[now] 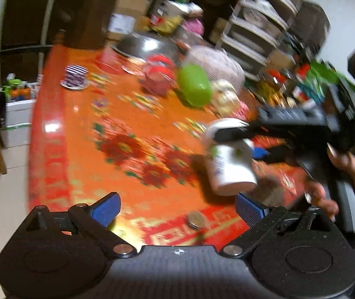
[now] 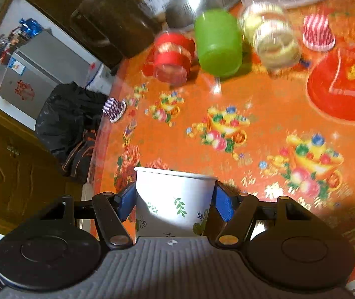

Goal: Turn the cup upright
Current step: 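Open the left gripper while the right gripper pulls the white cup away, then rotate the white cup opening-up with the right gripper and lower it to the table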

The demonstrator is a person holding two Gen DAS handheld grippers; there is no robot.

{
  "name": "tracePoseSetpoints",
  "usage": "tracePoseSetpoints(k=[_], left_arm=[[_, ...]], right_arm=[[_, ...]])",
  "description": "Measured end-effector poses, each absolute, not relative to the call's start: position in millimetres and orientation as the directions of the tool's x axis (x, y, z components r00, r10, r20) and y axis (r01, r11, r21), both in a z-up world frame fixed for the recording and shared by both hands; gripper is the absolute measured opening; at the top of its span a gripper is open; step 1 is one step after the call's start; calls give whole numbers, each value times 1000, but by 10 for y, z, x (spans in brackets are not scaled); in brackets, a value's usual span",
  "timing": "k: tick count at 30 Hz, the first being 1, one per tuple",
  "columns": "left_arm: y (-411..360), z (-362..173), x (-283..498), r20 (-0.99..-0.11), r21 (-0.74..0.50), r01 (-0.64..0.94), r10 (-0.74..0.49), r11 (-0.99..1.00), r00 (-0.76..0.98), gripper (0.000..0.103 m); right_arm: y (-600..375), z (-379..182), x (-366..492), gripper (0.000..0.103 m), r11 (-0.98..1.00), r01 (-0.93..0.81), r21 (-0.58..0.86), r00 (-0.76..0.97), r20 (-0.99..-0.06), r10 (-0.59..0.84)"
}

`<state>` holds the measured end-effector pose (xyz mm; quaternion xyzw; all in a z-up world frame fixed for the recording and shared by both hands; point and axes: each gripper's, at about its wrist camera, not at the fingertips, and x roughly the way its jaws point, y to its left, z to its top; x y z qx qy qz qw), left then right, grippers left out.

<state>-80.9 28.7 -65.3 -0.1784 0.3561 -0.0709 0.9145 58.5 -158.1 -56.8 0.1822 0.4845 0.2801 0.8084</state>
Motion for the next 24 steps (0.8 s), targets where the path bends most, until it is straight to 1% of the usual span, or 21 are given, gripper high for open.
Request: tracePoseSetpoints(k=[2, 5, 8, 10, 11, 13, 16, 20, 24], left_arm=[[395, -644, -849, -604, -395, -15, -247, 919, 758, 100], [480, -622, -874, -568, -415, -21, -240, 910, 787, 100], [472, -574, -895, -524, -423, 5, -249, 906, 814, 100], [456, -539, -903, -490, -442, 27, -266, 897, 830, 100], [454, -526, -911, -470, -453, 36, -273, 891, 839, 100], [425, -512, -923, -442, -465, 50, -280, 884, 852, 100], [374, -515, -921, -421, -481, 69, -299, 874, 856, 100], [310, -534, -913, -414, -488, 86, -317, 869, 853, 100], [269, -575, -928, -417, -494, 86, -323, 865, 850, 100]], right_arm=[[-1615, -460, 450, 67, 800, -320, 508, 469, -648, 600], [-1685, -266, 160, 67, 828, -386, 408, 624, -546, 559], [-1749, -121, -201, 67, 874, -416, 253, 785, -385, 485], [-1781, -124, -470, 67, 907, -406, 108, 877, -234, 421], [-1793, -168, -566, 67, 916, -396, 63, 900, -174, 401], [-1853, -342, -712, 67, 926, -376, 28, 923, -74, 377], [-1847, -700, -835, 67, 924, -381, -28, 923, 46, 382], [-1666, -1121, -857, 67, 942, -326, -85, 932, 136, 335], [-1619, -1296, -844, 67, 929, -367, -50, 916, 152, 370]])
